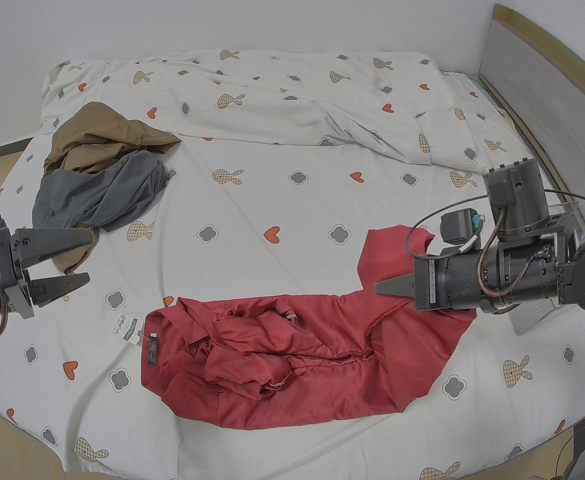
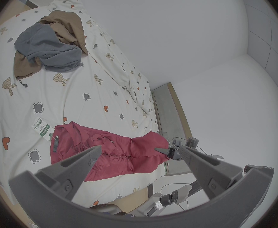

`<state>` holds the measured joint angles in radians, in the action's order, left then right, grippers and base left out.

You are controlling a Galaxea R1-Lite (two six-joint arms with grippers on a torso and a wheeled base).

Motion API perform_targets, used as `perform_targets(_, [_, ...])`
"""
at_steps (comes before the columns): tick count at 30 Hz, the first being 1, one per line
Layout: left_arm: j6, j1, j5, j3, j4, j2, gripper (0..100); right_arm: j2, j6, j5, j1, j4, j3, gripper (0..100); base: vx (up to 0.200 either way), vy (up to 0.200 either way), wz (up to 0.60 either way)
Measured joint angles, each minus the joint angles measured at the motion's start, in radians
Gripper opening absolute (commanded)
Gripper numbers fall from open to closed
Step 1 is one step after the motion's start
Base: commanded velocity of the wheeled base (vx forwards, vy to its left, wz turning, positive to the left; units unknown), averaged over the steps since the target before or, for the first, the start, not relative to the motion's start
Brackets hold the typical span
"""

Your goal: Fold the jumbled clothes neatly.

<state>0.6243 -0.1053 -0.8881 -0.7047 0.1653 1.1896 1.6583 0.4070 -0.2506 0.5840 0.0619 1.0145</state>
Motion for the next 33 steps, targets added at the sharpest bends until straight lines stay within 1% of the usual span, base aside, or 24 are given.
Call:
perform_targets(5, [0.000,0.002,0.000,0.001,0.000,0.003,100,0.044,0.013,0.030,0.077,-0.007,0.046,0,0.000,0.000,0.00])
perform_targets(10, [0.000,0.003,0.000,0.001,0.000,0.003,100,0.112,0.014,0.066,0.129,-0.007,0.086,0,0.000,0.000,0.00])
perform_targets(15, [0.000,0.003,0.000,0.001,0.000,0.003,100,0.183,0.015,0.079,0.176,-0.007,0.152,0,0.000,0.000,0.00])
perform_targets(22, [0.000,0.003,0.000,0.000,0.000,0.002,100,0.271,0.015,0.091,0.212,-0.031,0.250,0,0.000,0.000,0.00])
perform_targets(28, [0.000,0.003,0.000,-0.001,0.000,0.000,100,0.329,0.015,0.093,0.235,-0.077,0.321,0,0.000,0.000,0.00])
perform_targets(33, [0.000,0.003,0.000,-0.001,0.000,0.000,100,0.374,0.017,0.094,0.266,-0.128,0.415,0,0.000,0.000,0.00])
